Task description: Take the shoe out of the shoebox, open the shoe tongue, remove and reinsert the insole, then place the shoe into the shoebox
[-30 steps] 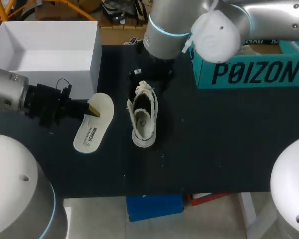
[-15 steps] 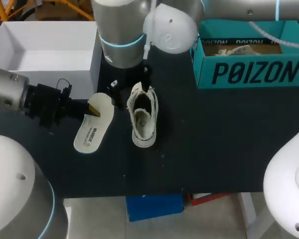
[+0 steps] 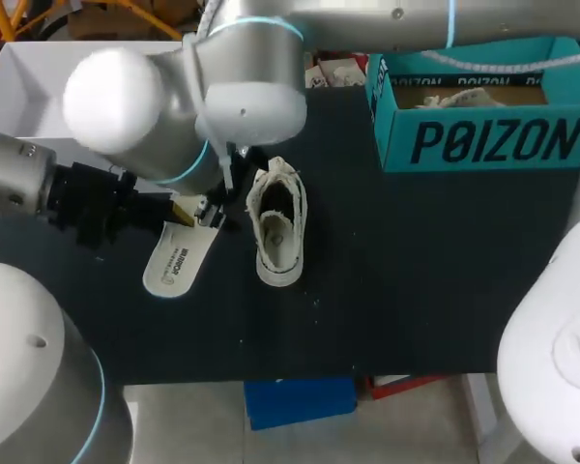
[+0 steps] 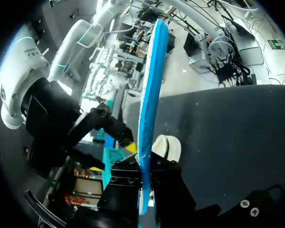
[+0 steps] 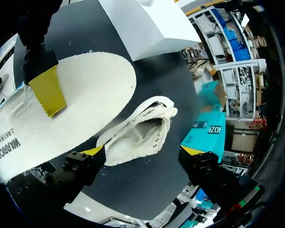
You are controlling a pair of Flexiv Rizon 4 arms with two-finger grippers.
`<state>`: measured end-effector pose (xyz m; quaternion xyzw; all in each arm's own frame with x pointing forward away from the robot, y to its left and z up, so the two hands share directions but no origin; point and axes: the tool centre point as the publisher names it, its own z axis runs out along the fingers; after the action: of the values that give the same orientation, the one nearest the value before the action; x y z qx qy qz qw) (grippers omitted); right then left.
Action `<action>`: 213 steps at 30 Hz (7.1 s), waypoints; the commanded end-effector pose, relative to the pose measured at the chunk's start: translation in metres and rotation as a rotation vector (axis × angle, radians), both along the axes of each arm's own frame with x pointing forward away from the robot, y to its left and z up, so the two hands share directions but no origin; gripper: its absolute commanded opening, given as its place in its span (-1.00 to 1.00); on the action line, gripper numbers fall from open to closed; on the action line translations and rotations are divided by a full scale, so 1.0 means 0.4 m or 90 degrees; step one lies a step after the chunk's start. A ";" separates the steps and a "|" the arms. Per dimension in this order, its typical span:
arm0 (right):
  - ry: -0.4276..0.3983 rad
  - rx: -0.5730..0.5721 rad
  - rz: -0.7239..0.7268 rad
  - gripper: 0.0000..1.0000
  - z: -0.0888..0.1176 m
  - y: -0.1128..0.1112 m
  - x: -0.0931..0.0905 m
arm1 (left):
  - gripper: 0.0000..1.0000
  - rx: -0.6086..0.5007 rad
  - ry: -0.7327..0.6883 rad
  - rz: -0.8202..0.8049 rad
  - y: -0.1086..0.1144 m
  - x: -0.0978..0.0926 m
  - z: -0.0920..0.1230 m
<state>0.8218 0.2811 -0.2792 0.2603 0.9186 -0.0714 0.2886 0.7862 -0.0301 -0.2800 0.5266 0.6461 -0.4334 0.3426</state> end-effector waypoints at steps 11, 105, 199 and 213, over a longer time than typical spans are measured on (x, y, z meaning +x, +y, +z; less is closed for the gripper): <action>-0.158 -0.057 0.021 1.00 -0.099 -0.026 -0.014 | -1.00 0.003 0.000 -0.001 0.000 -0.002 0.002; -0.174 0.017 0.086 -1.00 -0.232 -0.117 0.200 | -1.00 0.003 0.000 -0.001 0.000 -0.002 0.002; -0.141 -0.037 0.183 -0.84 -0.241 -0.045 0.410 | -1.00 0.003 0.000 -0.001 0.000 -0.002 0.002; -0.160 -0.034 0.155 1.00 -0.172 -0.093 0.366 | -1.00 0.003 0.000 -0.001 0.000 -0.002 0.002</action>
<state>0.9791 0.2510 -0.3532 0.1461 0.8992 -0.0310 0.4112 0.7859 -0.0302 -0.2798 0.5267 0.6464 -0.4330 0.3424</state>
